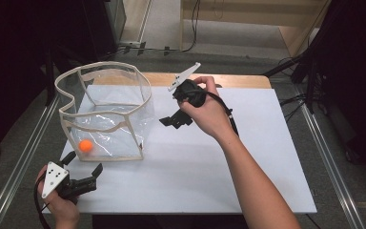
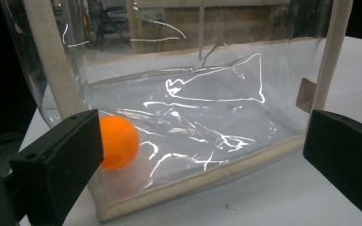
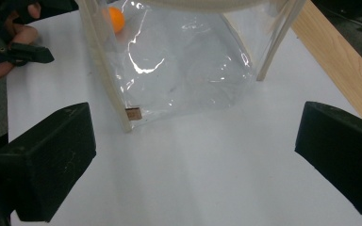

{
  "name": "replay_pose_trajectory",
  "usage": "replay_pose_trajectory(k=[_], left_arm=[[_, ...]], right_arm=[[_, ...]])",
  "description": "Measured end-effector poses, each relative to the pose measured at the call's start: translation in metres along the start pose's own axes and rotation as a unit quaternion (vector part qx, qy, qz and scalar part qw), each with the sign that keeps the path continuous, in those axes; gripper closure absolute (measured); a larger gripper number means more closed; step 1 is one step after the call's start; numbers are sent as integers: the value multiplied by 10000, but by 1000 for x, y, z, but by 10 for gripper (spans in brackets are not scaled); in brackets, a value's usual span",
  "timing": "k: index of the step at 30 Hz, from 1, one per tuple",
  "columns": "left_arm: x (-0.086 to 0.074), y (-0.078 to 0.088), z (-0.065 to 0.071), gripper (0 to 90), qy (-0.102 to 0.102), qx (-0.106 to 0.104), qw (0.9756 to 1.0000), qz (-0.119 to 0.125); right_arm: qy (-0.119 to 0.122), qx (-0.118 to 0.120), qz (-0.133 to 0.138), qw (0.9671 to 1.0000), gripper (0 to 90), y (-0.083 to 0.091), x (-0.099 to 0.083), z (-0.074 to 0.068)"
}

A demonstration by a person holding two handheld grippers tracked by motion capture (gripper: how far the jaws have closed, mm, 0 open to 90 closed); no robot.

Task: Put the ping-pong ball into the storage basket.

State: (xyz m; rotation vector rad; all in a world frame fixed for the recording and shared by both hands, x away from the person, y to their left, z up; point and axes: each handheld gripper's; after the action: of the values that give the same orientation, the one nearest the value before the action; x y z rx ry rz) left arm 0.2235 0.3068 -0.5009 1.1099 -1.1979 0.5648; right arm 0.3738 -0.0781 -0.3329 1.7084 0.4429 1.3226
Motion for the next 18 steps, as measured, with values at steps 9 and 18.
replay_pose_trajectory(k=[9,18], left_arm=[[0,0,0,0,0,3,10000,1],[0,0,0,0,0,4,10000,4]], right_arm=[[-53,5,12,10000,0,-6,-21,-2],[-64,-59,33,10000,0,-8,-37,-6]])
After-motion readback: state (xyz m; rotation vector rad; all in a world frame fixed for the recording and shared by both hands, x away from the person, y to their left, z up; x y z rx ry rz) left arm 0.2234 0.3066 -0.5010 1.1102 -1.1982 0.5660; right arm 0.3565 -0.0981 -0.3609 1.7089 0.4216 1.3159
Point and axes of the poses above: each handheld gripper's, and its own axes: y roughly backward along the jaws, x roughly out of its top, z roughly to its right, and after that the axes turned 8 degrees about -z, right-handed
